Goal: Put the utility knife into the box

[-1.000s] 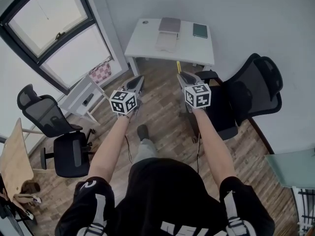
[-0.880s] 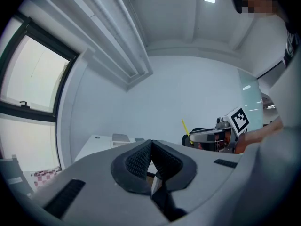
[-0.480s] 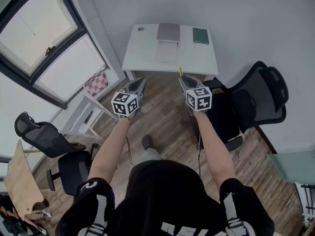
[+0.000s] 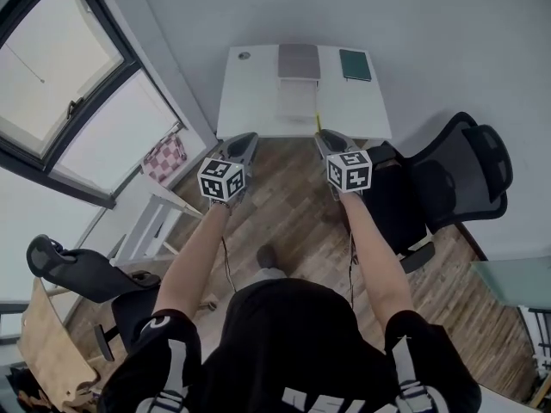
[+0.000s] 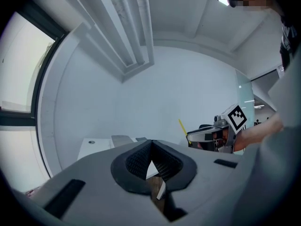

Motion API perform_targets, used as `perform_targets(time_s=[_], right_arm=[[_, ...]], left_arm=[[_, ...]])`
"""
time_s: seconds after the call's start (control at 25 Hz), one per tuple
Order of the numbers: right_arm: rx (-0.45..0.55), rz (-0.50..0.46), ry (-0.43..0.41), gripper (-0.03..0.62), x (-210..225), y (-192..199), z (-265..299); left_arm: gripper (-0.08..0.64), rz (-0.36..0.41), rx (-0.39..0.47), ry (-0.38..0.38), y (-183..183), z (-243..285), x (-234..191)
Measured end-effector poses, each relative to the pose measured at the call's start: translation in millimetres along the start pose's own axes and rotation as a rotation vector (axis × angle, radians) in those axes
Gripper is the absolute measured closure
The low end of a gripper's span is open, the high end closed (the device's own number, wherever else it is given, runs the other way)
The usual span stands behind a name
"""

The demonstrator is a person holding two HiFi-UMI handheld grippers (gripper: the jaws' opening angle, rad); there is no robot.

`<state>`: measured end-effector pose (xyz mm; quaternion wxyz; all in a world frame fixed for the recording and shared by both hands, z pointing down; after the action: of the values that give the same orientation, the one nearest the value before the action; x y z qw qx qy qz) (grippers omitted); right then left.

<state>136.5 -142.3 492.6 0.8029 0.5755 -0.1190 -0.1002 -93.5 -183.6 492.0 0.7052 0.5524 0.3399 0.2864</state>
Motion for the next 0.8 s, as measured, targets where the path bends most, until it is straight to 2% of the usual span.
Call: perform_targets(time_s=[0.28, 0.8], right_arm=[[-0.005, 0.016, 0.038, 0.512, -11, -4, 43], [-0.003, 0.039, 0.072, 0.512, -17, -4, 94]], left_arm=[[0.534, 0.005, -0.010, 0.044, -3, 8, -46], [0.535, 0.003, -0.012, 0.087, 3, 22, -91]])
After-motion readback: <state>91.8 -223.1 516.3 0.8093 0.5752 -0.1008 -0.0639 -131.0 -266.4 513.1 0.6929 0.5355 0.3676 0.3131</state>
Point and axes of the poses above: the fingertips, and each gripper's own axes: z forward along the fingers, x to its right, y out of its underside, the point moved 6 cm from there along -z, backward along the fingers, and after that the axes turned 1 degree about y, right-handed, at the moved point
